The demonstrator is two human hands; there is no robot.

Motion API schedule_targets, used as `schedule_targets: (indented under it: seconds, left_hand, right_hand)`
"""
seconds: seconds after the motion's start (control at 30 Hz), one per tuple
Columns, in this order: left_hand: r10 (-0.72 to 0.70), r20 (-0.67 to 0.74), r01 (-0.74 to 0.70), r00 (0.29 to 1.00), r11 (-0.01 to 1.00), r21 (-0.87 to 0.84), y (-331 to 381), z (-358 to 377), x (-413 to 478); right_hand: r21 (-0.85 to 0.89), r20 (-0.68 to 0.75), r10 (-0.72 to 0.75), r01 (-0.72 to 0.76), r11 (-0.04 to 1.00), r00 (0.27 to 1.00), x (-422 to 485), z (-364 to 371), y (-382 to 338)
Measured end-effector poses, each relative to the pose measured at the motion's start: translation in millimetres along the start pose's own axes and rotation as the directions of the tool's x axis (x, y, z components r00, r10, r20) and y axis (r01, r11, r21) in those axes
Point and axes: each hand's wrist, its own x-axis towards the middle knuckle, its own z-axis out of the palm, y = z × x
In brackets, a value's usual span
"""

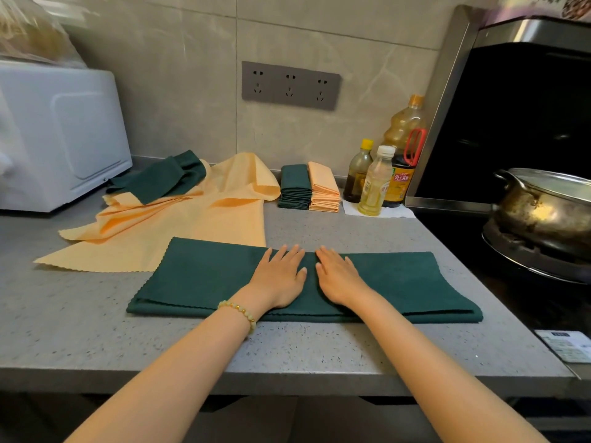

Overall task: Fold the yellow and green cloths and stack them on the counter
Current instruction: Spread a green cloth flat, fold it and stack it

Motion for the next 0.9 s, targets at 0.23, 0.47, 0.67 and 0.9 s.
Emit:
schedule_targets:
  seconds: [0.23, 0.47, 0.67, 0.9]
  left_hand:
    - [-0.002, 0.002, 0.002, 1.000, 1.000, 0.003, 0.6, 0.0, -0.2]
    - [-0.015, 0.015, 0.015, 1.000, 1.000, 0.024, 0.3, 1.2, 0.3]
    - [-0.003, 0.009, 0.003, 1.000, 1.000, 0.018, -0.2, 0.4, -0.7]
    - [-0.006, 0.018, 0.005, 1.000, 0.999, 0.031, 0.3, -0.4, -1.6]
  right_hand:
    - [-0.103, 0.025, 0.090, -0.087, 0.991, 0.996, -8.9, 7.9, 17.5]
    - [-0.115, -0.010, 0.144, -0.144, 0.983, 0.990, -17.1, 1.5, 42.7]
    - [-0.121, -0.079, 0.221, -0.229, 0.966, 0.972, -30.7, -13.3, 95.6]
    - [-0.116, -0.086, 0.332, -0.340, 0.933, 0.939, -42.1, -28.4, 143.5]
